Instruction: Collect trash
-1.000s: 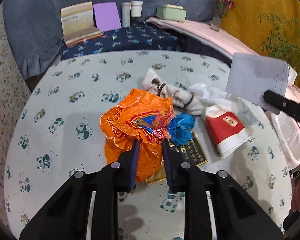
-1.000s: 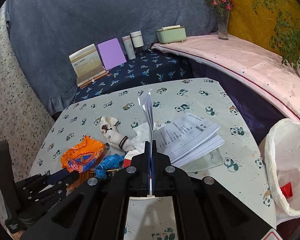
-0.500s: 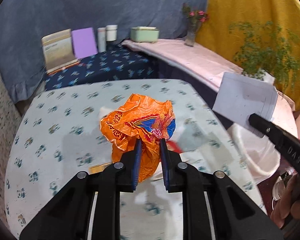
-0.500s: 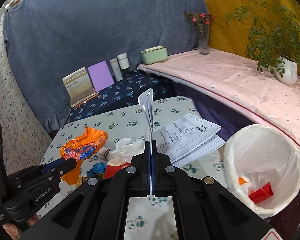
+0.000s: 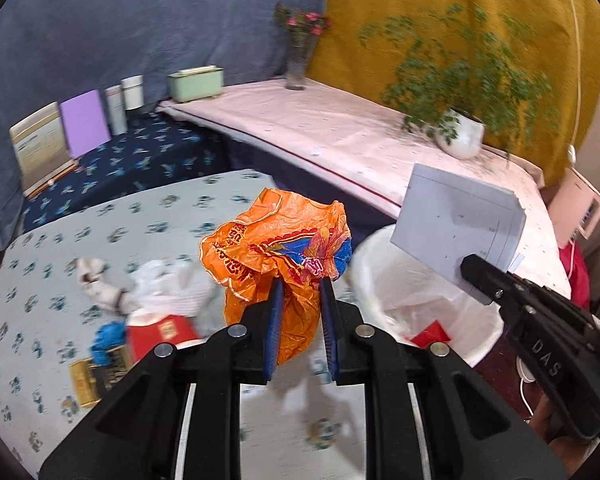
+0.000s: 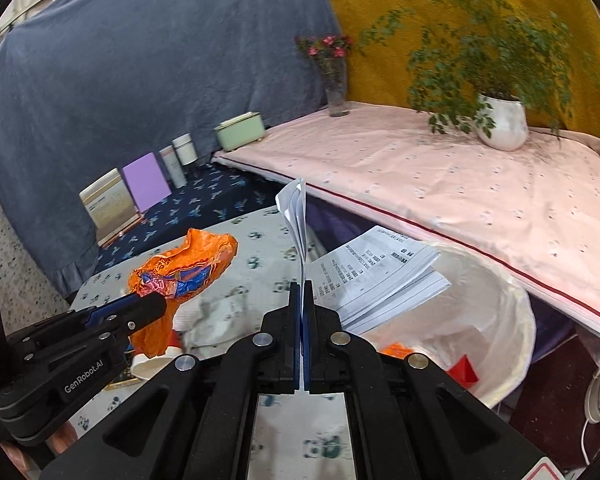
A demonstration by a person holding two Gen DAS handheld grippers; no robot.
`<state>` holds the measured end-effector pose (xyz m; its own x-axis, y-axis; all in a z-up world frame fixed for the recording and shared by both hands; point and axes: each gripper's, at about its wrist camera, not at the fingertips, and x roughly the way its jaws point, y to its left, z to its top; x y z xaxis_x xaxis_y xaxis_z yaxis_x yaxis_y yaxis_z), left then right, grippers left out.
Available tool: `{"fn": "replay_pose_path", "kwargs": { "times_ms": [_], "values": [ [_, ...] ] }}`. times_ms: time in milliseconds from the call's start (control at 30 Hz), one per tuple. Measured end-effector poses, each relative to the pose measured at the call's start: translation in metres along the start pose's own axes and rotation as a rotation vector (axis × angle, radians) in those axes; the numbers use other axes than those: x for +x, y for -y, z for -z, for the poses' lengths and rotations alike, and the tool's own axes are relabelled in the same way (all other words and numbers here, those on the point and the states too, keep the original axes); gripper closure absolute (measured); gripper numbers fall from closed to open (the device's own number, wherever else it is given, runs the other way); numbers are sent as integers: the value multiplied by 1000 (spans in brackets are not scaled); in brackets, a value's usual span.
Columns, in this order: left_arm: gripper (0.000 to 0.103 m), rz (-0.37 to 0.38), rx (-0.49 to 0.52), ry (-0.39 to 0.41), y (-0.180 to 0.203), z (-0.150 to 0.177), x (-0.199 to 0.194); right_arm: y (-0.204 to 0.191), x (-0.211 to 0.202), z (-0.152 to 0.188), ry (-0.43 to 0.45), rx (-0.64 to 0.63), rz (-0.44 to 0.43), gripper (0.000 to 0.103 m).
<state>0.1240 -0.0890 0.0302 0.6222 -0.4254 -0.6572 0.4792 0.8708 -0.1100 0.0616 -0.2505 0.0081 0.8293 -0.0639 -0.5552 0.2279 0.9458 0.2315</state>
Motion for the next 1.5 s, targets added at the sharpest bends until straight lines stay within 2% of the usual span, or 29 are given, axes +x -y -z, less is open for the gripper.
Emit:
{"fn": "replay_pose_path", "kwargs": {
  "times_ms": [267,467,667,1000,1267,1333,1500],
  "values": [
    [85,53,63,-32,56,-4,27,51,1,2,-8,60,55,102],
    [85,85,97,-60,83,-4,47,77,4,8,-22,97,86,102],
    [85,102,123,-91,101,-1,66,99,14,13,-45,128,106,102],
    [84,123,132,-130,111,2,90,109,28,19,-74,137,122,101],
    [76,136,138,-120,112,3,95,111,28,17,-57,150,138,89],
    [70,136,125,-123,110,3,95,110,25,17,-49,145,143,87],
    [69,128,113,-114,103,2,90,105,19,15,-35,133,144,77]
  ]
}}
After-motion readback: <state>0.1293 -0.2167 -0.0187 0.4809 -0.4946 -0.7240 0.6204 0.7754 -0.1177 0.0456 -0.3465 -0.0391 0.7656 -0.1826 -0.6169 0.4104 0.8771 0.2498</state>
